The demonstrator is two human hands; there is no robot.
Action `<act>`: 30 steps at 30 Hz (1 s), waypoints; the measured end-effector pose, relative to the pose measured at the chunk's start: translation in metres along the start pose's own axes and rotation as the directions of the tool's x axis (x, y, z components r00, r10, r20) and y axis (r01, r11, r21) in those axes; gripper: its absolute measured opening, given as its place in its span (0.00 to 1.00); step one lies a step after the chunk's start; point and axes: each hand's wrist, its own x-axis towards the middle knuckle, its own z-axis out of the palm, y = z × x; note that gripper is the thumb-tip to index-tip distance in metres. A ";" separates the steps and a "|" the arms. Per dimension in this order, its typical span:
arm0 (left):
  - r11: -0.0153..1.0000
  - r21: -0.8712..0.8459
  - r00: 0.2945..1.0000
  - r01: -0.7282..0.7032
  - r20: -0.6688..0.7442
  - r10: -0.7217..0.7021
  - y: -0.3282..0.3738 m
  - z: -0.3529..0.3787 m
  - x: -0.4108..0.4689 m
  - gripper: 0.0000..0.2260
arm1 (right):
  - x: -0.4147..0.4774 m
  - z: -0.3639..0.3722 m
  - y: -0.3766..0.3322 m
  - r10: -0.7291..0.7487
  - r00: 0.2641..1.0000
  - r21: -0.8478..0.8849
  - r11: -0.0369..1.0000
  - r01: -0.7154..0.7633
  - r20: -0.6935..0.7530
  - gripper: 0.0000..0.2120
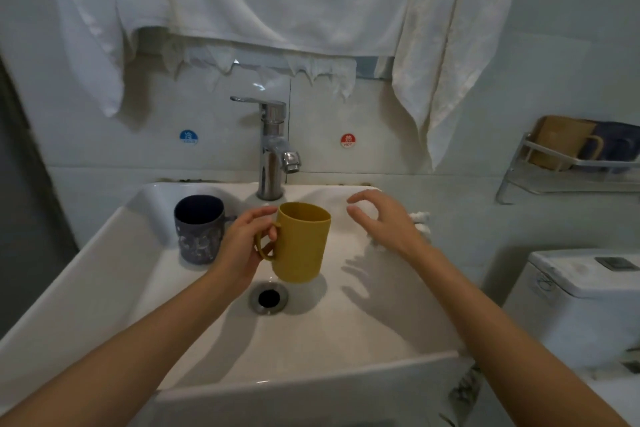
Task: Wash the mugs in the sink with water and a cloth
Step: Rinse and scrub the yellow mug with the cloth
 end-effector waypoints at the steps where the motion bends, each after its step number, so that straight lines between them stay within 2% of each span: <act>1: 1.000 -0.006 1.000 0.002 -0.010 -0.002 0.000 0.000 0.001 0.08 | -0.004 0.005 -0.012 0.008 0.996 0.097 0.995 -0.017 0.090 0.16; 3: 1.000 -0.026 1.000 0.009 -0.011 -0.009 -0.001 -0.001 0.002 0.08 | -0.011 0.017 -0.029 0.052 0.959 0.234 0.965 -0.120 0.278 0.23; 5: 0.999 -0.050 1.000 0.014 0.007 -0.014 -0.002 -0.003 0.003 0.09 | -0.015 0.030 -0.037 0.096 0.924 0.289 0.933 -0.213 0.371 0.34; 9: 1.000 0.009 0.998 0.005 0.060 -0.006 -0.005 0.000 0.001 0.09 | -0.022 0.045 -0.038 0.164 0.931 0.287 0.921 -0.263 0.326 0.45; 13: 0.997 0.022 0.991 0.071 0.113 -0.073 -0.009 0.007 -0.001 0.12 | -0.022 0.045 -0.027 0.149 0.939 0.276 0.931 -0.238 0.309 0.46; 15: 0.985 0.149 0.992 0.086 0.075 -0.098 -0.014 0.006 0.000 0.12 | -0.022 0.042 -0.021 0.147 0.921 0.285 0.923 -0.259 0.361 0.45; 18: 0.938 0.341 0.998 0.067 -0.035 -0.058 -0.025 0.001 0.005 0.11 | -0.023 0.039 -0.014 0.150 0.885 0.302 0.904 -0.304 0.442 0.45; 21: 0.831 0.556 0.997 -0.006 0.065 -0.036 -0.028 -0.002 0.005 0.15 | -0.026 0.040 -0.011 0.143 0.859 0.317 0.890 -0.329 0.491 0.46; 25: 0.897 0.442 0.960 0.001 0.250 -0.124 -0.013 0.000 -0.005 0.25 | -0.036 0.040 -0.021 0.130 0.872 0.411 0.843 -0.348 0.472 0.46; 30: 0.929 0.370 0.959 0.024 0.253 -0.126 0.020 0.014 -0.017 0.27 | -0.040 0.009 -0.047 0.226 0.859 0.503 0.731 -0.461 0.459 0.47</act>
